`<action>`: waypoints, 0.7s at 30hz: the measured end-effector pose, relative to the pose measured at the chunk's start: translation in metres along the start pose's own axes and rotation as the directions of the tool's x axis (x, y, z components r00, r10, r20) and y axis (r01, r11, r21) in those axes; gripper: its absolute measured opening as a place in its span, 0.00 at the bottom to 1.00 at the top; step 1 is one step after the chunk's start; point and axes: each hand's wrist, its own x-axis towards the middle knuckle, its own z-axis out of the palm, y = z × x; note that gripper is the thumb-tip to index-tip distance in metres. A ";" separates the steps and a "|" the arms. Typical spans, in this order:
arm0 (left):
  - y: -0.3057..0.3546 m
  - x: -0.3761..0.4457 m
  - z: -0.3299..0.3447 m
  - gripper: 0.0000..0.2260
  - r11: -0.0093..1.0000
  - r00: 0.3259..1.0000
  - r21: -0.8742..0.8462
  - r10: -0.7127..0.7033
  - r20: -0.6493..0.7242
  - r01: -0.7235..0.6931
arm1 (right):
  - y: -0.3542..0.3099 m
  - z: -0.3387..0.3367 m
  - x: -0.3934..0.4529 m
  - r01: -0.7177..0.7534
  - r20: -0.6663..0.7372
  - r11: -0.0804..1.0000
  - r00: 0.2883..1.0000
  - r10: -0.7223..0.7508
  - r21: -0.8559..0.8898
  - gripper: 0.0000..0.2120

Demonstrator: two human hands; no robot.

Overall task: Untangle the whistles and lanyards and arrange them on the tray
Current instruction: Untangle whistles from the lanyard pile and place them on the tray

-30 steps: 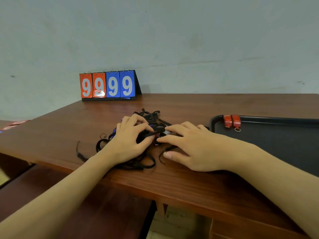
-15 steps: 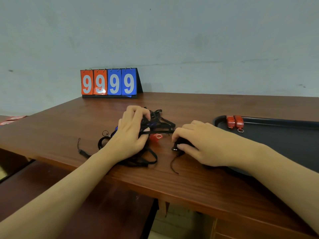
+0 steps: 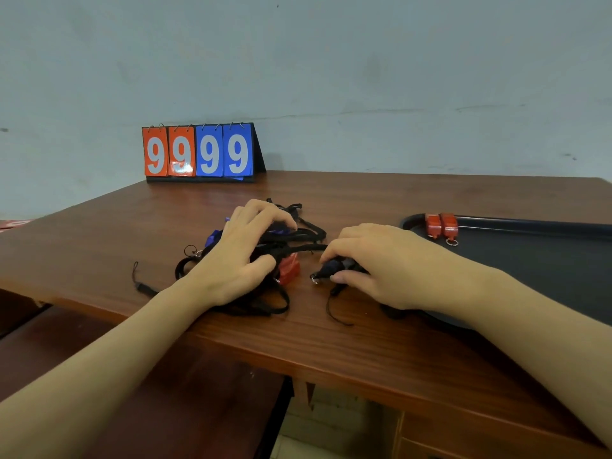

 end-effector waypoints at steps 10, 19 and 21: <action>-0.002 0.000 0.002 0.14 0.994 0.992 0.076 0.071 0.103 -0.079 | 0.001 0.003 0.000 0.004 -0.029 1.000 1.000 -0.004 0.008 0.16; -0.009 0.003 0.004 0.16 0.992 0.994 0.097 0.068 0.086 -0.076 | 0.004 0.001 -0.001 -0.027 -0.073 0.998 0.997 0.030 0.050 0.15; -0.010 0.004 0.005 0.18 0.986 0.993 0.138 0.079 0.082 -0.090 | 0.005 -0.002 -0.002 -0.036 -0.082 0.998 0.996 0.041 0.059 0.15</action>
